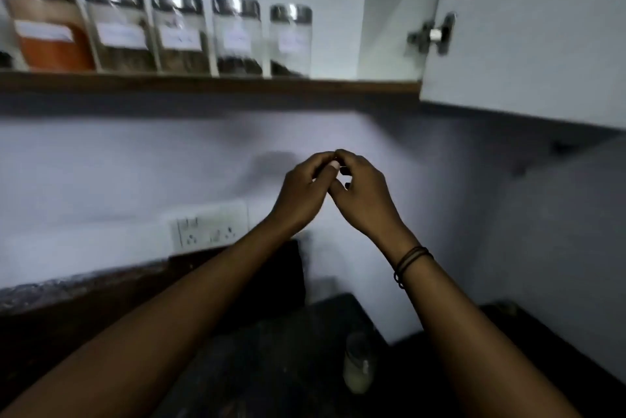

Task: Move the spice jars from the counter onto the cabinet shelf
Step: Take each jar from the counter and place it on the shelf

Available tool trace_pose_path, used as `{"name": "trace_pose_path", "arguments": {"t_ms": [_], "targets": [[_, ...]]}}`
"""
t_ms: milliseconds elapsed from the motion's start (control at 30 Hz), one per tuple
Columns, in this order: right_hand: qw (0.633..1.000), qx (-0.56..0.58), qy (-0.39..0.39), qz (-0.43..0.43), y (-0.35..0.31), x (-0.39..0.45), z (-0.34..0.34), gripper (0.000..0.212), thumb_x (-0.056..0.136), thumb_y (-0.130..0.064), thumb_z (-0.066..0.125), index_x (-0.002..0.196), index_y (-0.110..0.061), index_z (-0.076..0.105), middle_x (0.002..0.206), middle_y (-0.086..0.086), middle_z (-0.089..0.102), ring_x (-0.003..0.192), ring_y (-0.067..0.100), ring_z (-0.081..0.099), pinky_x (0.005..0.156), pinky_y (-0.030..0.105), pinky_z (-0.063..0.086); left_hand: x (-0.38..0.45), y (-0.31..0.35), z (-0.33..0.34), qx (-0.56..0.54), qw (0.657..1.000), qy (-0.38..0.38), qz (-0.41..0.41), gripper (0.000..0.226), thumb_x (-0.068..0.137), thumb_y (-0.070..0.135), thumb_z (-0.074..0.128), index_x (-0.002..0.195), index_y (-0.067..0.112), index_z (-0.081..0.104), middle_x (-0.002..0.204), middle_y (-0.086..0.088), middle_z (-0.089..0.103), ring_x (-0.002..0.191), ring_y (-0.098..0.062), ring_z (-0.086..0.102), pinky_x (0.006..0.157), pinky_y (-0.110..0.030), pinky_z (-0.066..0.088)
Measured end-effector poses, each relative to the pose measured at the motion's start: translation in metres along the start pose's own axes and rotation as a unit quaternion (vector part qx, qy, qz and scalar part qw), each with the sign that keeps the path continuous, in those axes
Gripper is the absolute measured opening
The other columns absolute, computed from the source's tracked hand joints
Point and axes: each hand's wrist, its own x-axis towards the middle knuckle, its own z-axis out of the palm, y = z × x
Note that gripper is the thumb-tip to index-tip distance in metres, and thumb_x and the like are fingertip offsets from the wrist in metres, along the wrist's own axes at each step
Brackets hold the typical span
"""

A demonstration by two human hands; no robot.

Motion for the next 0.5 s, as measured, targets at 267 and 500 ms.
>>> {"name": "trace_pose_path", "arguments": {"t_ms": [267,500], "targets": [[0.979,-0.062,-0.068,0.183,0.097,-0.176,0.025,0.035,0.090,-0.013,0.060,0.125,-0.010,0.061,0.127,0.011,0.063,0.117,0.025,0.058,0.098,0.026,0.041,-0.140,-0.103,0.101,0.026,0.981,-0.149,-0.120,0.024,0.100,0.016,0.052,0.117,0.014,0.068,0.113,-0.001,0.071,0.106,-0.014,0.065,0.093,-0.023,0.046],[0.925,-0.187,-0.133,0.303,0.154,-0.334,0.032,0.024,0.092,-0.030,0.056,0.106,-0.011,0.063,0.109,0.012,0.066,0.102,0.032,0.061,0.086,0.040,0.048,-0.257,-0.148,0.162,0.079,0.908,-0.359,-0.202,0.025,0.102,0.015,0.048,0.116,0.002,0.064,0.115,-0.018,0.067,0.102,-0.024,0.063,0.077,-0.012,0.039]]}}
